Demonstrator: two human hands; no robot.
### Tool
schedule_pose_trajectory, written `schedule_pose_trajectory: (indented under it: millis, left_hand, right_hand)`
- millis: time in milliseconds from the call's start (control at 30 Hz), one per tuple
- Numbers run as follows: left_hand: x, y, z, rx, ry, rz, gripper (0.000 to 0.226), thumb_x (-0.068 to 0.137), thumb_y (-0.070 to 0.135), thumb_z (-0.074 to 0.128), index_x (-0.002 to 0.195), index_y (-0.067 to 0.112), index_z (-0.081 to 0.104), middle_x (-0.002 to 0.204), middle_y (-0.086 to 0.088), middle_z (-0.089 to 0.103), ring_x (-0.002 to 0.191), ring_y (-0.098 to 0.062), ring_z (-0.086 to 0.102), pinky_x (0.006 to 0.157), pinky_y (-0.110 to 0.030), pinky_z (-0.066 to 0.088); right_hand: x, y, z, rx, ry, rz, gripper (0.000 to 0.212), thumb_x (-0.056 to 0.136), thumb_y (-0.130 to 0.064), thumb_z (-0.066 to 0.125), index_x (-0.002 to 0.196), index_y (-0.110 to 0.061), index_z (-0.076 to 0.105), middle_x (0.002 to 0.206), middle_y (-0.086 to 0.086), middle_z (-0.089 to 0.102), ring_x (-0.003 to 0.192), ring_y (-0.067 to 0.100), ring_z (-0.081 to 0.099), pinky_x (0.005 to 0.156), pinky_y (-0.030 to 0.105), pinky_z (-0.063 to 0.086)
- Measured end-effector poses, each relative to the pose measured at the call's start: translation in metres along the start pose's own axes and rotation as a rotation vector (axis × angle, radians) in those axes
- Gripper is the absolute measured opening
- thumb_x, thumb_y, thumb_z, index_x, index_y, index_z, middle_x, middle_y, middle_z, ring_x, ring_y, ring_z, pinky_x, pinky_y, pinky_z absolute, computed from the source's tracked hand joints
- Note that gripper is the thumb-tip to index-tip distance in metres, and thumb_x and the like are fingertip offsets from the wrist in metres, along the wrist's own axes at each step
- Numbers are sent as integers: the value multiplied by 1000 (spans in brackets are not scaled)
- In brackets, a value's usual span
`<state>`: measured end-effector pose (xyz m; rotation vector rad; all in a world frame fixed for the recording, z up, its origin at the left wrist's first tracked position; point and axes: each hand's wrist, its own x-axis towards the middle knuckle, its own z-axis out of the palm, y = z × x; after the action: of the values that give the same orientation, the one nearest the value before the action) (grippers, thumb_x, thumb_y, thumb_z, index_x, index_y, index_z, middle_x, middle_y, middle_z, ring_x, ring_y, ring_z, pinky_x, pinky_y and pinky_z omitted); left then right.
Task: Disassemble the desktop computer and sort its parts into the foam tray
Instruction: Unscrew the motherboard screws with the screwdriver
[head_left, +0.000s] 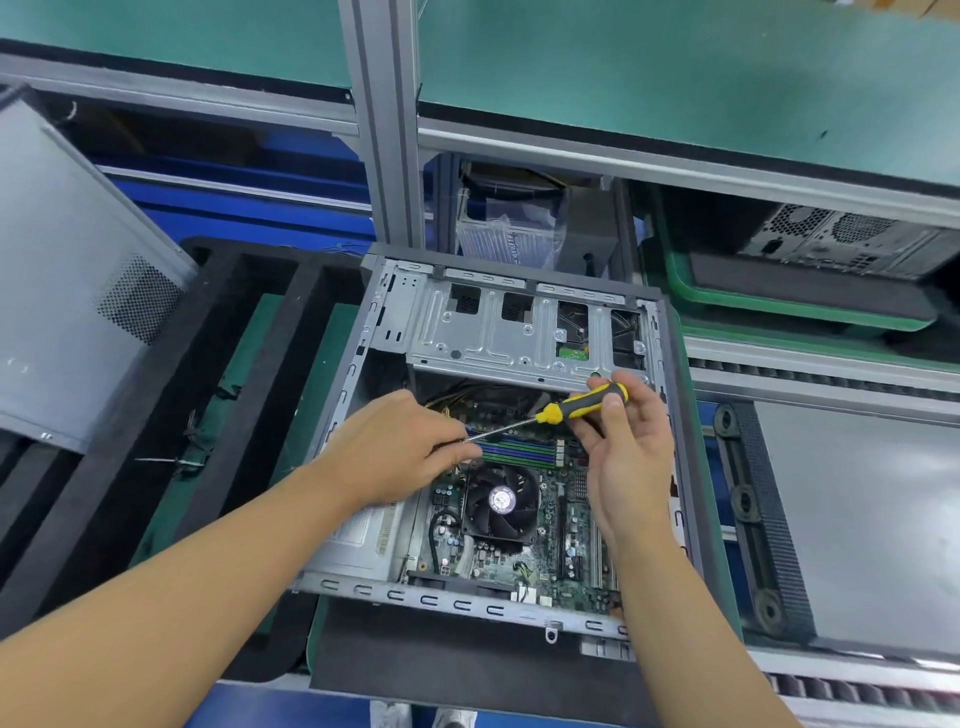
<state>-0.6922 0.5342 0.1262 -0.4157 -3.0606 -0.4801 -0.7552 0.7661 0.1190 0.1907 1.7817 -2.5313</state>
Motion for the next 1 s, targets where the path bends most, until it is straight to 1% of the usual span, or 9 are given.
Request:
schedule_pose_trajectory:
  millis: [167, 267, 367, 500, 600, 667, 800, 900, 1000]
  left_hand:
    - [-1, 5, -10, -249, 26, -151, 41, 100, 52, 27, 87, 35, 61, 74, 18, 66, 73, 0, 59, 83, -26, 50]
    - [-8, -13, -31, -810, 487, -479, 31, 103, 32, 38, 98, 31, 68, 77, 6, 69, 72, -2, 63, 68, -15, 51]
    - [-40, -65, -52, -756, 748, -671, 33, 103, 28, 36, 97, 36, 68, 73, 6, 67, 69, -4, 60, 67, -19, 49]
    - [-86, -105, -34, -648, 236, -853, 35, 104, 14, 37, 97, 32, 66, 76, 5, 70, 71, -13, 63, 68, -31, 51]
    - [-103, -106, -5, -620, -120, -835, 29, 104, 11, 39, 107, 20, 66, 79, 4, 74, 71, -12, 68, 65, -19, 50]
    - [-107, -103, 4, -588, -167, -855, 30, 102, 7, 41, 118, 18, 64, 91, 7, 75, 76, -7, 68, 64, -11, 47]
    - [-109, -102, 1, -738, -259, -926, 61, 93, 7, 45, 148, 32, 42, 151, 3, 44, 124, -20, 52, 100, -29, 37]
    - [-108, -101, -11, -1084, 70, -1031, 50, 97, 18, 41, 143, 35, 50, 153, 1, 40, 143, -20, 32, 115, -38, 21]
    - [-103, -96, -31, -1116, 593, -1035, 40, 99, 17, 33, 115, 19, 70, 110, -3, 74, 116, -20, 61, 106, -36, 38]
  right_hand:
    - [4, 0, -2, 52, 60, 15, 21, 103, -7, 46, 117, -16, 58, 116, 10, 64, 103, 25, 64, 88, 39, 56]
    - [4, 1, -2, 59, 43, 27, 21, 104, -6, 44, 114, -18, 58, 114, 10, 65, 102, 25, 64, 88, 40, 55]
    - [2, 2, 3, 52, -27, 34, 22, 104, -6, 42, 111, -18, 59, 113, 11, 64, 100, 24, 66, 89, 40, 57]
    - [0, 2, 12, 23, -62, 45, 19, 104, -5, 43, 112, -16, 57, 111, 13, 63, 98, 24, 66, 89, 40, 58]
    - [-3, 3, 12, 13, -68, 47, 20, 103, -6, 44, 111, -17, 58, 105, 5, 68, 96, 20, 69, 88, 38, 59]
    - [-4, 3, 10, 10, -59, 51, 20, 103, -6, 45, 111, -18, 59, 105, 4, 69, 96, 20, 69, 89, 39, 58]
    - [-2, 6, 7, -29, -49, 54, 21, 103, -7, 47, 112, -20, 60, 108, 4, 67, 100, 21, 68, 93, 42, 56]
    - [-3, 7, 7, -50, -51, 44, 21, 102, -7, 47, 111, -20, 61, 105, 2, 68, 101, 21, 68, 92, 42, 56]
    - [-5, 7, 6, -84, -53, 33, 22, 102, -7, 48, 109, -22, 62, 102, -1, 69, 99, 20, 69, 88, 39, 59]
